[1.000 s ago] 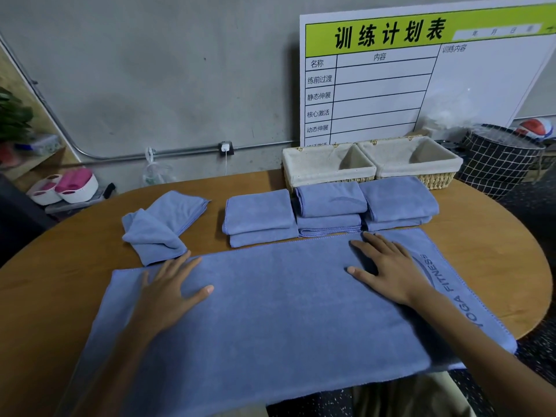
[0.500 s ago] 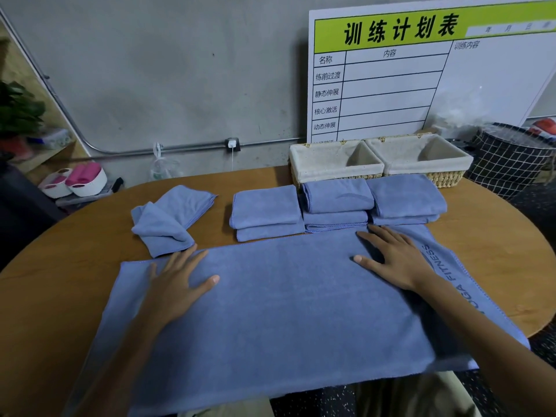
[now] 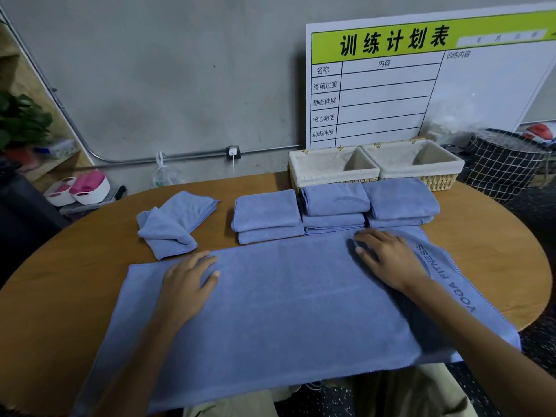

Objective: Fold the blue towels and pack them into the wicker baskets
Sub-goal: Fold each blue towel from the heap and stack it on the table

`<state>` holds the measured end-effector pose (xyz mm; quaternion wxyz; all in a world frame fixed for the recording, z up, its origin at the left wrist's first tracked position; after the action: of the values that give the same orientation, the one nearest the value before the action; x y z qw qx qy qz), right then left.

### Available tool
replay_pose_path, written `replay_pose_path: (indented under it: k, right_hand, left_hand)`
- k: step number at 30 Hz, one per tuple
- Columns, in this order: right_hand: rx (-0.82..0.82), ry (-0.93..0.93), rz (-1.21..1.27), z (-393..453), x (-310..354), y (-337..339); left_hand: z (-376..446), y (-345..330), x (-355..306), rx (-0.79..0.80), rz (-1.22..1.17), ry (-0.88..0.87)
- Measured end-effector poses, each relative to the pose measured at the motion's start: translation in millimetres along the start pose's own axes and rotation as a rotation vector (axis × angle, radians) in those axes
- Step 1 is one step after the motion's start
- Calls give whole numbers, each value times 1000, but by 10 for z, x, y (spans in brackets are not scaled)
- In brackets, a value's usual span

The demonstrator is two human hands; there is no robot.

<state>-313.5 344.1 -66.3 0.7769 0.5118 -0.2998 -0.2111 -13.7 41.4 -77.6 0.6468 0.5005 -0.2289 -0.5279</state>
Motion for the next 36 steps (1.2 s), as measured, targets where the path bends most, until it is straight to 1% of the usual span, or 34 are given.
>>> replay_pose_path:
  k: [4, 7, 11, 14, 16, 18, 21, 23, 26, 28, 32, 36]
  right_hand:
    - [59, -14, 15, -49, 55, -145]
    - [64, -27, 28, -39, 37, -143]
    - [56, -17, 27, -21, 36, -149]
    - [-15, 39, 4, 55, 123, -85]
    - [-58, 92, 26, 161, 268, -21]
    - [-40, 140, 34, 277, 457, -29]
    - [24, 162, 29, 387, 662, -155]
    - [19, 166, 31, 386, 701, -242]
    - [-44, 162, 64, 349, 656, -291]
    - [-60, 162, 90, 339, 641, -299]
    - [-66, 187, 105, 330, 708, -273]
    - [-63, 253, 130, 322, 883, -283]
  left_hand:
    - [86, -28, -46, -13, -26, 19]
    - [109, -71, 44, 21, -36, 67]
    - [107, -79, 85, 28, -42, 58]
    - [160, -42, 44, 17, -14, 23]
    - [261, -32, 24, 37, -2, 10]
    - [381, -52, 0, 70, 22, -7]
    - [510, -110, -41, 119, 51, -41]
    - [573, -116, -35, 135, -12, -24]
    - [642, -147, -3, 187, -91, -1]
    - [661, -140, -31, 202, -98, -17]
    - [645, -97, -67, 176, -138, -39]
    - [611, -150, -58, 216, -201, -69]
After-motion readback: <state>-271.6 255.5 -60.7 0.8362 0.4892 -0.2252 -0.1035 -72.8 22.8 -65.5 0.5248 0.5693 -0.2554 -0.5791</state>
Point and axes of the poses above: each hand's wrist, its own z-axis towards the middle knuckle, its own y-axis out of the back of the hand, x = y × z, the point moved 9 cm from there along z, towards the middle knuckle, and after that the axes turned 10 degrees about -y, right-handed, at the moved point
